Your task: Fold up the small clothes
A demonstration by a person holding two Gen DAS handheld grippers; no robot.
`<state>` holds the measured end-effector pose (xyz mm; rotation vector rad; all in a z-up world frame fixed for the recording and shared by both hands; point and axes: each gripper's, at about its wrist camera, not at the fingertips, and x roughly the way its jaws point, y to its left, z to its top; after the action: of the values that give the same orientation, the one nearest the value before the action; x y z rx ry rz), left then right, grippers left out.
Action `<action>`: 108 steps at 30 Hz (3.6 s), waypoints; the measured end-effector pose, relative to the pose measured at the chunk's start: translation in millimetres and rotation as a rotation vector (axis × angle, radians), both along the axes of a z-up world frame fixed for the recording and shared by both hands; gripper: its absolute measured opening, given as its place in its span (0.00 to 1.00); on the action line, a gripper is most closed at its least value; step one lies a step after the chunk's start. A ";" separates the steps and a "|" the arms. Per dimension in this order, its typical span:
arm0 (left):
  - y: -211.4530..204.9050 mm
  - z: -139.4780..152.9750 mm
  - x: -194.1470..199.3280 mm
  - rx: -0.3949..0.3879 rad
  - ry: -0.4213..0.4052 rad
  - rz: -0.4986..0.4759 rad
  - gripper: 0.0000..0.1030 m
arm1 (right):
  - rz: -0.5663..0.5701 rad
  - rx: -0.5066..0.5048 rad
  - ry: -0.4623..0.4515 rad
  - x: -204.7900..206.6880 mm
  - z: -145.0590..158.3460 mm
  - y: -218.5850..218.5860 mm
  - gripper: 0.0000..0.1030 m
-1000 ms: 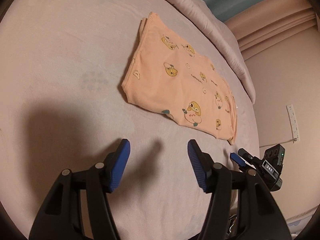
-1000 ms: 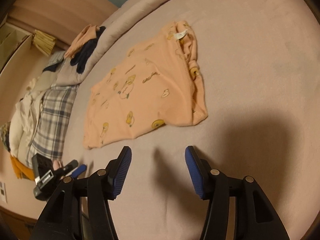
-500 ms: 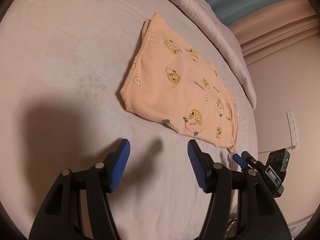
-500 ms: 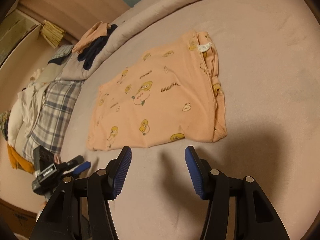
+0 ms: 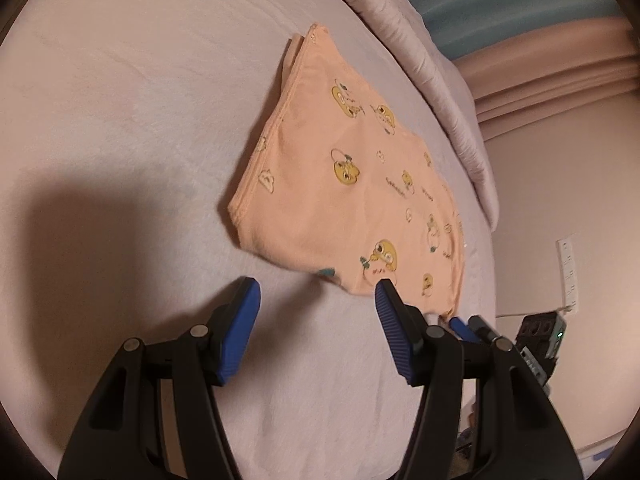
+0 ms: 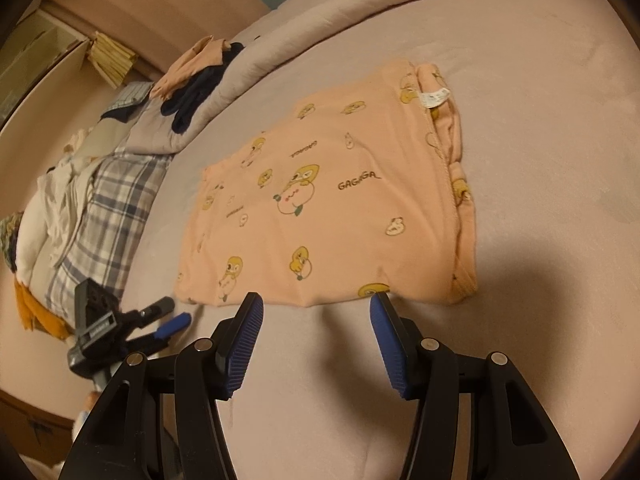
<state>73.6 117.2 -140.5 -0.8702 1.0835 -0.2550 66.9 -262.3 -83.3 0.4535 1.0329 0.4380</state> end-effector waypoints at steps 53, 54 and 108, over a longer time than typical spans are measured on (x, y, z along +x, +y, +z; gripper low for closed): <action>-3.2 28.2 117.6 0.228 -0.076 -0.129 0.13 | 0.129 -0.351 -0.082 139.8 3.5 126.1 0.20; -4.5 30.1 116.5 0.237 -0.078 -0.133 0.13 | 0.138 -0.333 -0.082 135.5 6.5 125.2 0.20; -80.0 39.4 79.3 0.235 -0.048 -0.249 0.48 | -0.121 0.279 0.138 104.8 -12.3 -25.9 0.49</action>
<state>152.9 37.3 -101.1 -0.5172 1.1514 -0.3460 171.7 -288.2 -95.6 0.8003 1.0747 0.4492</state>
